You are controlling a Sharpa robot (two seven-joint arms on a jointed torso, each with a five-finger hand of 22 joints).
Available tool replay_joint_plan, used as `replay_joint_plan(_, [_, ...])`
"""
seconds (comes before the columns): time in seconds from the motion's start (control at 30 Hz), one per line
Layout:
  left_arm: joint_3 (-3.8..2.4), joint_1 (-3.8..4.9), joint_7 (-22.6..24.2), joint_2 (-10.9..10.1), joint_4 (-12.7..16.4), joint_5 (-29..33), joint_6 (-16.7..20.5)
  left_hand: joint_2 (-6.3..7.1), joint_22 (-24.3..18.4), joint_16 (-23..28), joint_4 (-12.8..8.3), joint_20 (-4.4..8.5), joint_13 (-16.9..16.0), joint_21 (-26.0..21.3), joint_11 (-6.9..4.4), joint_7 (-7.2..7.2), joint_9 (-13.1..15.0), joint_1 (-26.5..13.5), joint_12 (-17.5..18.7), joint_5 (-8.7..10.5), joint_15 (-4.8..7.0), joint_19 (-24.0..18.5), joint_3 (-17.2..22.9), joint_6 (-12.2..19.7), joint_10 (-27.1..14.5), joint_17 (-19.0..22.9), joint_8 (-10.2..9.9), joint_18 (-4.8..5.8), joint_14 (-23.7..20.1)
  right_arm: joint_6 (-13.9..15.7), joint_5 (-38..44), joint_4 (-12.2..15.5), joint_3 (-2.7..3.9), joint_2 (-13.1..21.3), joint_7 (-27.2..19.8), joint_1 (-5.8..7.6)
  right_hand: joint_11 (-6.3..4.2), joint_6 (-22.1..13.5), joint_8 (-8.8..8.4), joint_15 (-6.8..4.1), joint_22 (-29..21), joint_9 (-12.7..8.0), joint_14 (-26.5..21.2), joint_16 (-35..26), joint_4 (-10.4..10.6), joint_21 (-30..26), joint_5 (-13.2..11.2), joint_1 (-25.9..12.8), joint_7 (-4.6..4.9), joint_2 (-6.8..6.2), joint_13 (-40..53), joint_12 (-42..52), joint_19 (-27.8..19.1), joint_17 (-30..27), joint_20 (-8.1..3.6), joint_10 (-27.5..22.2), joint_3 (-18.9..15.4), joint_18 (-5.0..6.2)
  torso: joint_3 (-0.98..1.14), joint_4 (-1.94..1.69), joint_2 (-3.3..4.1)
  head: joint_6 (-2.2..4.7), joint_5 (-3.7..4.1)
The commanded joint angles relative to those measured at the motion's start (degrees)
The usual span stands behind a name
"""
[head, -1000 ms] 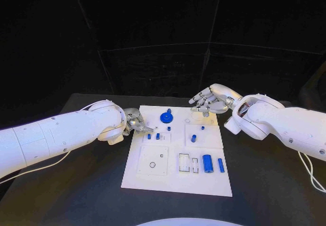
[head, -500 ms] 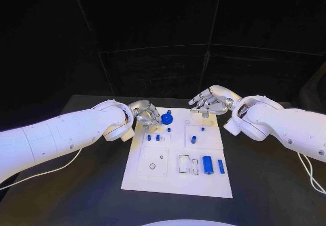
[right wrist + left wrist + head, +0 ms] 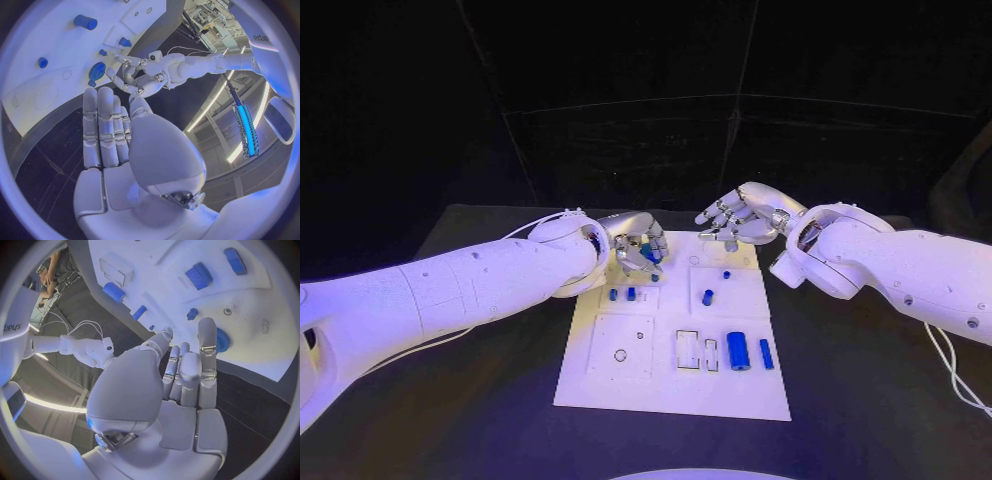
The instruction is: Assemble the parts on the task board
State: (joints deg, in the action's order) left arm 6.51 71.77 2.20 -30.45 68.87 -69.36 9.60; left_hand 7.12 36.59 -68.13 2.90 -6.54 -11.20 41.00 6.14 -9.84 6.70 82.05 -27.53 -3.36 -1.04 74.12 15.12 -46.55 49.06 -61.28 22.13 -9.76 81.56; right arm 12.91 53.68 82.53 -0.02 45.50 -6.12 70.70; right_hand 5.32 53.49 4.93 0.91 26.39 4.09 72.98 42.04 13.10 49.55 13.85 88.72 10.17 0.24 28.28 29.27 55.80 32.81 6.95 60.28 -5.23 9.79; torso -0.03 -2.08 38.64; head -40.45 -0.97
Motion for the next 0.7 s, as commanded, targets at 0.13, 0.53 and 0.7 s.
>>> replay_joint_plan(0.13, [0.67, 0.06, 0.8, 2.0, -2.6, -9.4, -3.0, 0.28, 6.3, -4.2, -0.9, 0.09, 2.0, 6.4, -0.05, 0.12, -1.2, -0.6, 1.3, -0.08, 0.1, 2.4, 0.2, -1.5, 0.9, -3.6, -1.6, 0.71, 1.6, -0.3, 0.1, 0.0, 0.03, -0.2, -0.3, 0.11, -0.07, -0.2, 0.17, 0.11, -0.1, 0.1, -0.3, -0.4, 0.3, -0.3, 0.3, -0.5, -0.02, -0.19, -0.1, 0.3, 0.0, 0.1, 0.29, -0.4, 0.0, 0.66, -0.05, 0.01, 0.06, 0.04, -0.02])
replay_joint_plan(0.53, [1.01, -0.04, -0.9, 3.8, -4.8, -11.6, -5.9, 0.07, 13.2, -6.3, -1.5, 0.25, 4.0, 13.0, -0.27, 0.53, -2.1, -1.3, 2.5, -0.09, 0.3, 4.6, 0.5, -3.5, 2.1, -4.6, -3.1, 1.8, 2.5, -0.3, 0.1, -0.2, 0.03, -0.4, -0.3, 0.11, -0.09, -0.2, 0.2, 0.1, -0.1, 0.1, -0.3, -0.4, 0.3, -0.3, 0.3, -0.4, -0.04, -0.17, -0.1, 0.4, 0.0, 0.1, 0.29, -0.5, 0.0, 0.66, -0.06, -0.09, 0.02, -0.07, 0.17])
replay_joint_plan(0.7, [1.03, -0.06, -1.3, 4.0, -5.3, -11.8, -6.6, -0.23, 14.4, -6.4, -1.8, 0.33, 4.5, 14.2, -0.39, 0.67, -2.3, -1.2, 2.8, -0.12, 0.41, 4.9, 0.9, -4.3, 2.8, -4.3, -3.4, 1.96, 2.6, -0.2, 0.1, -0.2, 0.03, -0.5, -0.3, 0.11, -0.09, -0.2, 0.2, 0.1, -0.1, 0.1, -0.3, -0.4, 0.3, -0.3, 0.3, -0.4, -0.04, -0.17, -0.1, 0.4, 0.0, 0.1, 0.29, -0.5, 0.0, 0.66, -0.03, -0.09, -0.04, -0.06, 0.17])
